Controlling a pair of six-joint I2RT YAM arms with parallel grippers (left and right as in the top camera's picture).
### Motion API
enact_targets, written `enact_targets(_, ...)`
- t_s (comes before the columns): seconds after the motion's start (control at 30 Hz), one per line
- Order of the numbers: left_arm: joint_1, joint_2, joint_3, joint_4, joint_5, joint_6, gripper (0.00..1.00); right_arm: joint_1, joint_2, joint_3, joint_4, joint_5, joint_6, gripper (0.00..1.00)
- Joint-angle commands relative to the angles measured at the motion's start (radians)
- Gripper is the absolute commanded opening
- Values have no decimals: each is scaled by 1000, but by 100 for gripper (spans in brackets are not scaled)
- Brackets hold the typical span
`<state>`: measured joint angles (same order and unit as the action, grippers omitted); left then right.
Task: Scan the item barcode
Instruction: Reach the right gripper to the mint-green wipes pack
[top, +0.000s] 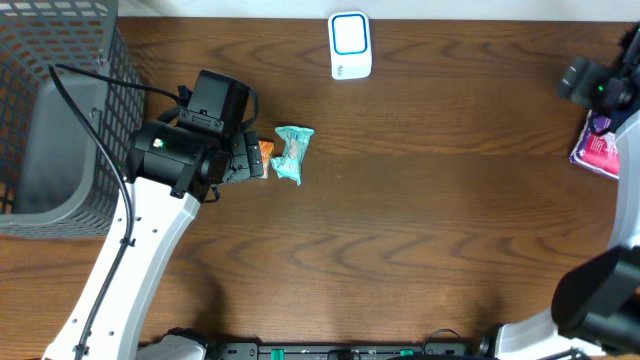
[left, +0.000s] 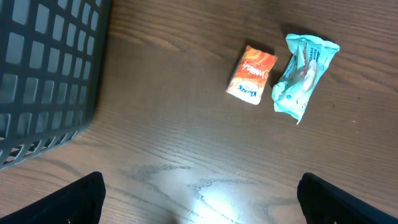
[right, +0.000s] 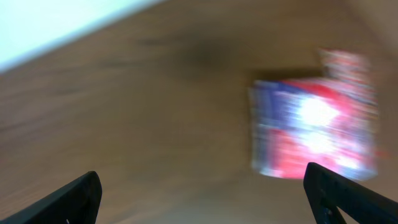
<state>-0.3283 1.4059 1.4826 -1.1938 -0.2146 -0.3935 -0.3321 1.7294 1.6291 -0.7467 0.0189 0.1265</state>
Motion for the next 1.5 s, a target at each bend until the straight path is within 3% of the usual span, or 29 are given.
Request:
enact_targets(0.0,5,-5,8,-3,-2,-9,98,63,-16,13,-5,-423,19,99)
enact_targets(0.13,5,-5,8,-3,-2,-9,98,149,-5,3,-24,-534,29,99)
enact_targets(0.7,5,-5,8,-3,-2,-9,98,575,160,-7,-55,-533,90,99)
enact_targets(1.03,5,-5,8,-3,-2,-9,98,722,195,-7,-1,-488,100,99)
enact_targets(1.27,5,-5,8,-3,-2,-9,98,792,237,-7,15,-285,363,99)
enact_targets(1.47,5,-5,8,-3,-2,-9,98,851,306,-7,108,-287,443,99)
